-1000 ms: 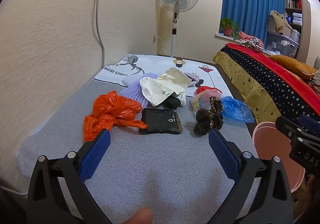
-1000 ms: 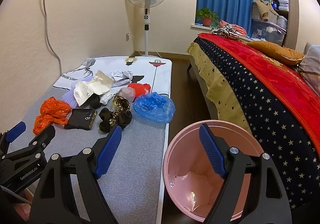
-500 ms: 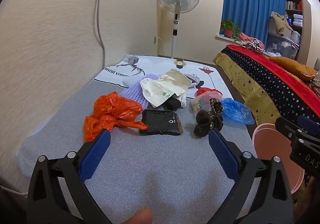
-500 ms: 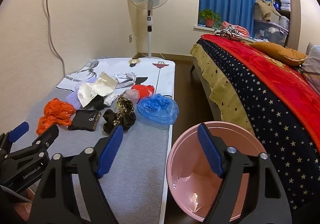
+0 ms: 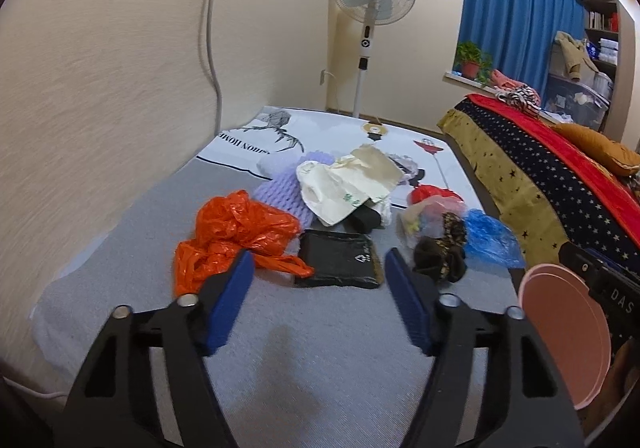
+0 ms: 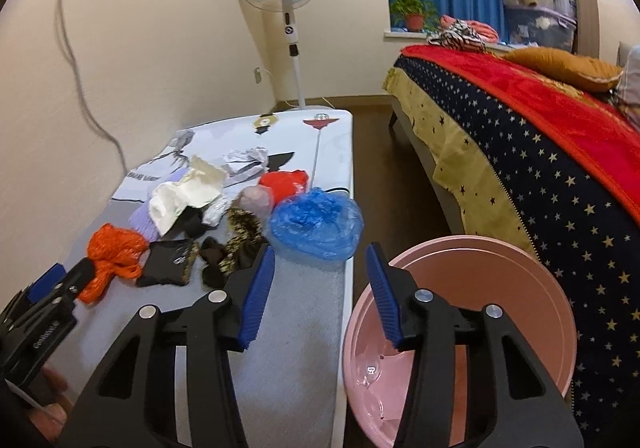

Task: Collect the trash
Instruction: 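Reach the left gripper toward the orange plastic bag while the right gripper reaches the blue bag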

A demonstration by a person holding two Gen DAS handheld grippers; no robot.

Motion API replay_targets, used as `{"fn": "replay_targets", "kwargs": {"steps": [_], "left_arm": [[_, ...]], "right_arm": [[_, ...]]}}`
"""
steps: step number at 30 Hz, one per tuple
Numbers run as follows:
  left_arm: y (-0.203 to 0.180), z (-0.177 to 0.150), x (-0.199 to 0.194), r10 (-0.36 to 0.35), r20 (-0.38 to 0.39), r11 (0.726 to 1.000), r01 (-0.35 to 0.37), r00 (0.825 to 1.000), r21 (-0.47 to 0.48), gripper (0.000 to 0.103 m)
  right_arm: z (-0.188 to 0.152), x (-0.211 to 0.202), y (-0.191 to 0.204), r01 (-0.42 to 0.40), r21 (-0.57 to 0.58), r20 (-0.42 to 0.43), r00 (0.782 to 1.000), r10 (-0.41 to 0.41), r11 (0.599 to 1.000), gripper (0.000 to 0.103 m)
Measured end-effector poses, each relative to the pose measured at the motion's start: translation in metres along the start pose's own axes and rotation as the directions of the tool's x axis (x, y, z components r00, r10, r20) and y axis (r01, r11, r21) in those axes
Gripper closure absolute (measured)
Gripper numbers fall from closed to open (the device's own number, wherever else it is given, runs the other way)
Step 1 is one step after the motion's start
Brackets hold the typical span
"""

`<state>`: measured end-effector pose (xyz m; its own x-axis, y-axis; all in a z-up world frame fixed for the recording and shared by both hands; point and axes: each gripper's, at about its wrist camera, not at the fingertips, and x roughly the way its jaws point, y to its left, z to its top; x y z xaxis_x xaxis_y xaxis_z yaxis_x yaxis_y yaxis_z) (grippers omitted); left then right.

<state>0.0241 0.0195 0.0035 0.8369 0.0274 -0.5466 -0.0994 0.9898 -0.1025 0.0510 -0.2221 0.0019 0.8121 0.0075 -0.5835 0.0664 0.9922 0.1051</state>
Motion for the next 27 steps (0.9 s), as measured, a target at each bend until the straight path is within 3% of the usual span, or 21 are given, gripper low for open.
{"fn": "replay_targets", "kwargs": {"steps": [6,13,20,23,27], "left_arm": [[0.009,0.007,0.011,0.032,-0.001,0.999,-0.032,0.999,-0.024,0.043],[0.03,0.011,0.029,0.119,-0.012,0.99,-0.12,0.993,-0.071,0.043],[0.053,0.011,0.052,0.223,-0.072,0.961,-0.231,0.972,-0.149,0.043],[0.063,0.008,0.062,0.254,-0.119,0.945,-0.273,0.96,-0.179,0.042],[0.075,0.004,0.074,0.274,-0.18,0.925,-0.31,0.945,-0.218,0.037]], "right_arm": [[0.004,0.033,-0.015,0.012,0.058,-0.046,0.999,-0.009,0.998,0.055],[0.003,0.075,-0.023,0.038,0.094,-0.111,0.993,-0.028,0.995,0.055],[0.0,0.103,-0.026,0.04,0.121,-0.162,0.987,-0.02,0.992,0.056],[0.0,0.112,-0.028,0.033,0.127,-0.18,0.984,-0.009,0.991,0.07],[-0.002,0.116,-0.029,0.018,0.135,-0.191,0.982,0.008,0.991,0.097]]}}
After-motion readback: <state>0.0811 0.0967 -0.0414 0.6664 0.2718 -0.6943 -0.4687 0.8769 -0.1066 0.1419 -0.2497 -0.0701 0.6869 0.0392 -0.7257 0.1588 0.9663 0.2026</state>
